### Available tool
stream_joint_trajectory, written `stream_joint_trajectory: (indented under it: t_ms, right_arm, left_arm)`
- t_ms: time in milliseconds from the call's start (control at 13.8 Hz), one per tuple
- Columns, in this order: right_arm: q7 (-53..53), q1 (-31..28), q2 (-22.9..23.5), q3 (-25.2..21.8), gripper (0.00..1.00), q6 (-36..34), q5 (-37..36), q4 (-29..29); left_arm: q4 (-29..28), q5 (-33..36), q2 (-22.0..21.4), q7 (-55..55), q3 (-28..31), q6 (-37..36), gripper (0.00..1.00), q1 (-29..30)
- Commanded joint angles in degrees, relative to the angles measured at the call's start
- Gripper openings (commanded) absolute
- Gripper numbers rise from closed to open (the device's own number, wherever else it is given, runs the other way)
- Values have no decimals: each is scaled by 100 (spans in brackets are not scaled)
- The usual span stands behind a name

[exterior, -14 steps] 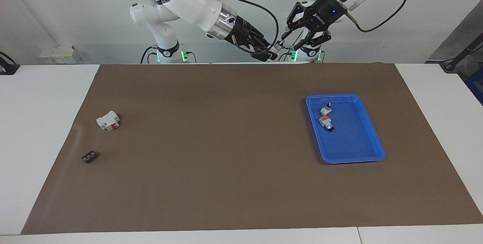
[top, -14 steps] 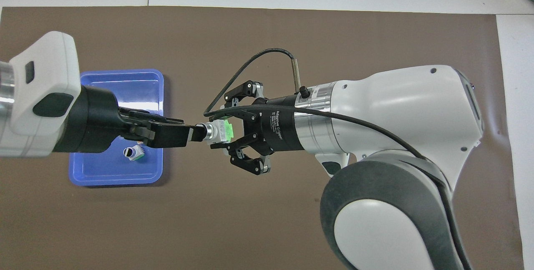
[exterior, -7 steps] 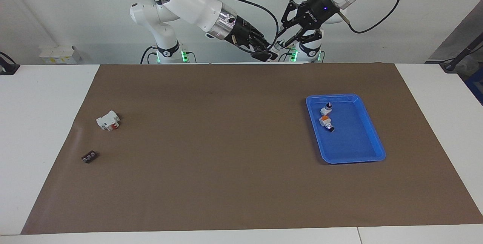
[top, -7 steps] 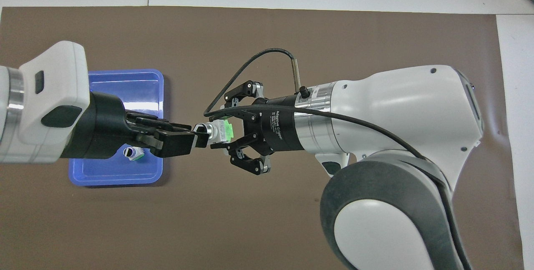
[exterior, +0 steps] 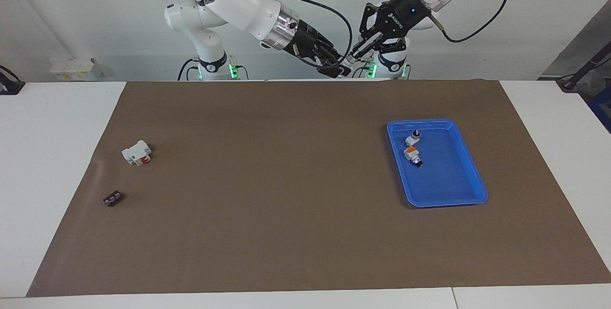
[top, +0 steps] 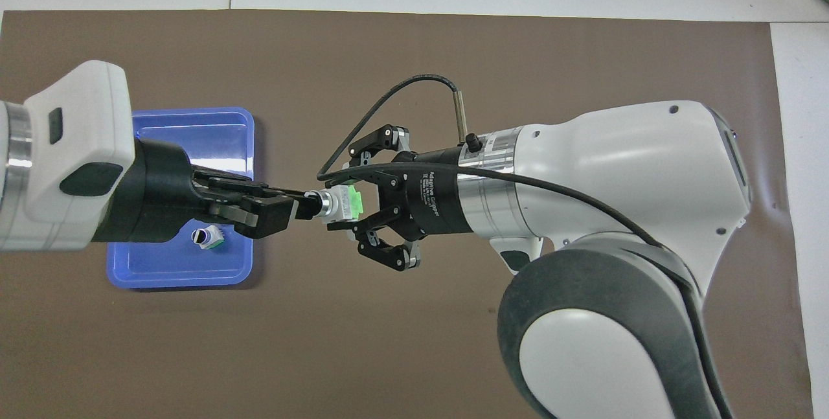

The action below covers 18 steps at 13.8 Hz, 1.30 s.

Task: Turn and place switch with both arms
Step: 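Move the left gripper toward the switch held by the right gripper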

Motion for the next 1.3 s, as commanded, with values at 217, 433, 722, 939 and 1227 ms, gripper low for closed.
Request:
stream_joint_trajectory:
  t_ms: [217, 433, 722, 939, 1227]
  right_arm:
    - [32, -6, -56, 24, 0, 81, 84, -58]
    - [32, -6, -56, 24, 0, 81, 75, -58]
    - [32, 3, -56, 33, 0, 81, 66, -58]
    - [32, 3, -56, 33, 0, 81, 66, -58]
    - [32, 3, -56, 33, 0, 81, 58, -58]
  left_arm:
    - [-434, 27, -245, 90, -79, 429, 7, -44]
    - [-442, 27, -245, 72, -70, 402, 0, 0]
    - [-443, 18, -272, -627, -52, 130, 0, 17]
    - [-408, 27, -263, -2058, -70, 103, 0, -9]
    - [-372, 211, -272, -4396, -192, -11, 0, -62]
